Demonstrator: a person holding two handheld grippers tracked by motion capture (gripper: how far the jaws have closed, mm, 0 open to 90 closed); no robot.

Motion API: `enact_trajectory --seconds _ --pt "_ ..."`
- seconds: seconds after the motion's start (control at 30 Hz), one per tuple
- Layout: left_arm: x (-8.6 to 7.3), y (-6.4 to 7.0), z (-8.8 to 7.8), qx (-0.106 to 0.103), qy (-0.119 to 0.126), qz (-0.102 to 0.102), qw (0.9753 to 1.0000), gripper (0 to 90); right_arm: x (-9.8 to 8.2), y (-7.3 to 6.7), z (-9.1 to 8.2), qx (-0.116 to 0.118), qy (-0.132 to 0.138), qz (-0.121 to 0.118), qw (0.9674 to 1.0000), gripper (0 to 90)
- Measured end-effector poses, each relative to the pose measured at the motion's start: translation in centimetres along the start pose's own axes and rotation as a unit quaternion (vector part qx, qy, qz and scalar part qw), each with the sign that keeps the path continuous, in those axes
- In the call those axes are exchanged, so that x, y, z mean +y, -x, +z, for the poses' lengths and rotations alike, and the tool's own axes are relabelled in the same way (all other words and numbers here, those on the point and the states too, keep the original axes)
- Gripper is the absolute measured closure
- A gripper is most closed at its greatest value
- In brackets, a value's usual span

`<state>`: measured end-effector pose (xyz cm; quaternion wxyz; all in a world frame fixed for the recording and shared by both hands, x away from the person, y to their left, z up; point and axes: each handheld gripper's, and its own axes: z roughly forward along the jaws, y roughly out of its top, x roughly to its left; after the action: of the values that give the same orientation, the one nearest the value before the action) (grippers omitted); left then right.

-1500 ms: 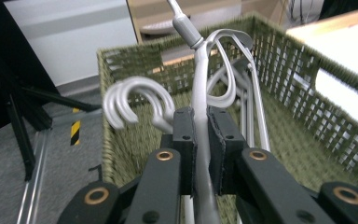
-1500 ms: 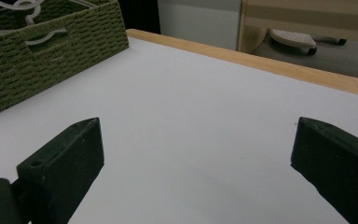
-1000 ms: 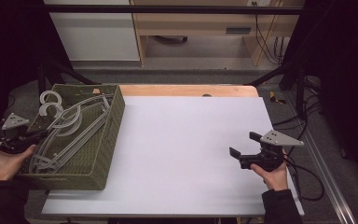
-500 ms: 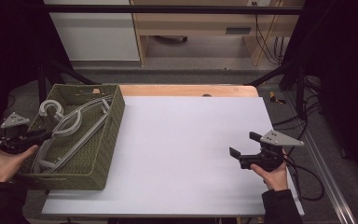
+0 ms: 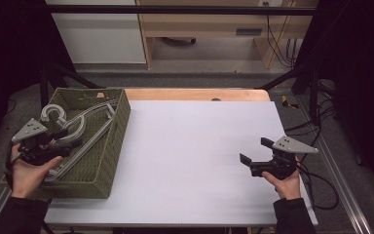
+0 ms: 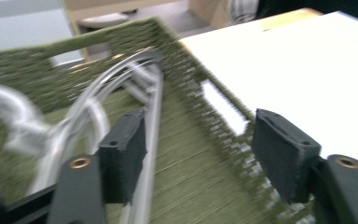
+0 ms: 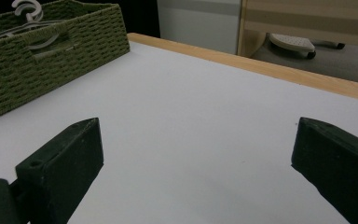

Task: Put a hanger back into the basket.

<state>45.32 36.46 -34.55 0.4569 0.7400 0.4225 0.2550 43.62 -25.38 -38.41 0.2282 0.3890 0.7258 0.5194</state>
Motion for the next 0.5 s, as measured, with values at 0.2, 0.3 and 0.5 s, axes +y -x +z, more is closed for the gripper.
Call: enact_trajectory --seconds 0.2,0.3,0.5 --pt "0.1 3.5 1.2 -0.031 0.028 0.007 0.9991 21.2 0.0 0.0 -0.1 0.002 0.003 0.001 1.0 2.3" --pt "-0.1 5.3 1.9 -0.046 0.039 0.01 0.9982 15.9 0.0 0.0 -0.2 0.0 0.005 0.0 1.0 2.2" --pt "-0.9 7.7 3.1 -0.074 0.035 0.022 0.9964 10.3 -0.1 0.1 -0.4 -0.004 0.011 0.004 0.9999 1.9"
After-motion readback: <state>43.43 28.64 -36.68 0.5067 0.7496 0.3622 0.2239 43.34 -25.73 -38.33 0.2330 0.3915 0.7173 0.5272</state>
